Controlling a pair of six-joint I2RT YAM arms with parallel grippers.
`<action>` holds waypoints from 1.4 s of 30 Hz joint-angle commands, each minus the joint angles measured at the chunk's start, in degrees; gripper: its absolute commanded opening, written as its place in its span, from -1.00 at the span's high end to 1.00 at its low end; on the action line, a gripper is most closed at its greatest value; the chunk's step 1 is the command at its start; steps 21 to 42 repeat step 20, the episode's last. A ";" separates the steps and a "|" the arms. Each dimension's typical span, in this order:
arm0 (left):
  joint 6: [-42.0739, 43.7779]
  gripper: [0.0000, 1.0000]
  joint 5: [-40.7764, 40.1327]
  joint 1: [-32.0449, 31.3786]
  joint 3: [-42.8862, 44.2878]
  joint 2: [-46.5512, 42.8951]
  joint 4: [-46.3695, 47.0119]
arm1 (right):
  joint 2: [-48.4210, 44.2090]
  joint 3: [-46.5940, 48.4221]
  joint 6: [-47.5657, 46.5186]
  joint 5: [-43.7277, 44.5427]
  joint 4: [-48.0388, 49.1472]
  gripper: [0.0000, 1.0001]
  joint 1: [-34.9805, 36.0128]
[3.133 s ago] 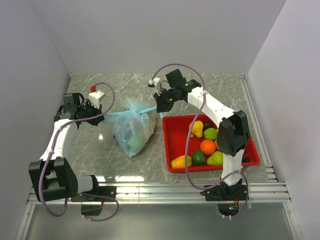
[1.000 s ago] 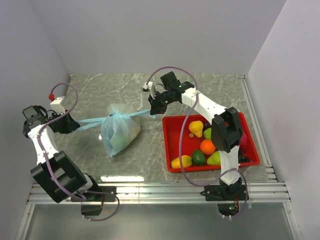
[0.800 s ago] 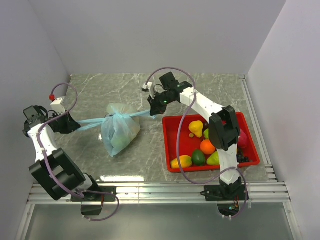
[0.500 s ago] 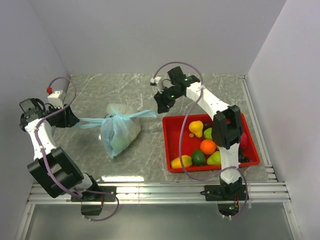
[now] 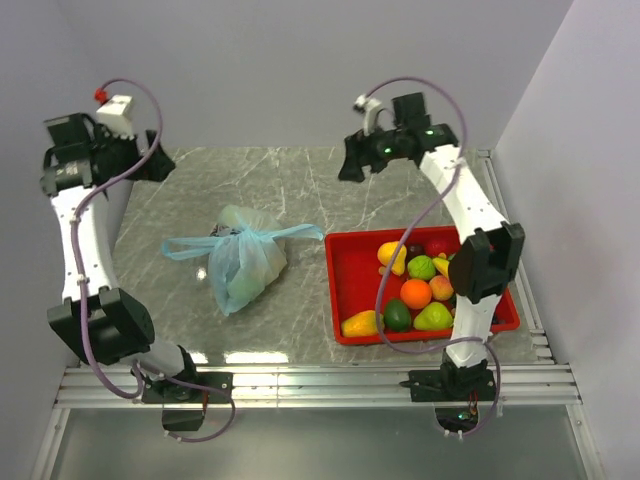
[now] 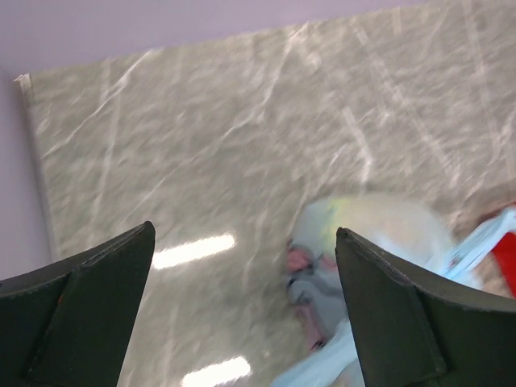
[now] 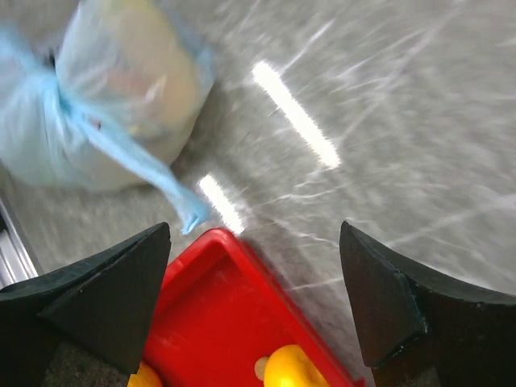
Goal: Place the fake fruits into the plastic bag and tie a complex knot
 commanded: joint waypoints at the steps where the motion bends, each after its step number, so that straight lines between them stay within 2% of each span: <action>1: -8.97 -0.99 -7.74 -7.27 5.00 3.66 2.80 | -4.38 1.96 9.54 4.07 3.54 -0.85 -4.39; 5: -11.63 -0.99 -10.38 -13.96 7.38 7.18 6.51 | -7.97 -1.45 12.89 8.12 5.11 -0.85 -8.17; 8: -12.77 -0.99 -13.89 -19.15 8.35 10.60 8.18 | -12.97 -9.88 14.39 13.76 9.50 -0.87 -9.58; 13: -15.85 -0.99 -19.52 -25.74 6.24 14.91 10.03 | -20.80 -26.93 14.30 13.14 15.75 -0.88 -10.82; 17: -16.29 -0.99 -20.84 -27.68 3.87 15.62 10.64 | -27.40 -38.27 15.35 12.62 21.73 -0.88 -10.73; 20: -16.29 -0.99 -20.93 -28.47 2.55 14.92 12.14 | -29.51 -40.31 15.35 12.53 22.70 -0.88 -10.64; 42: -16.29 -0.99 -20.93 -28.47 2.55 14.92 12.14 | -29.51 -40.31 15.35 12.53 22.70 -0.88 -10.64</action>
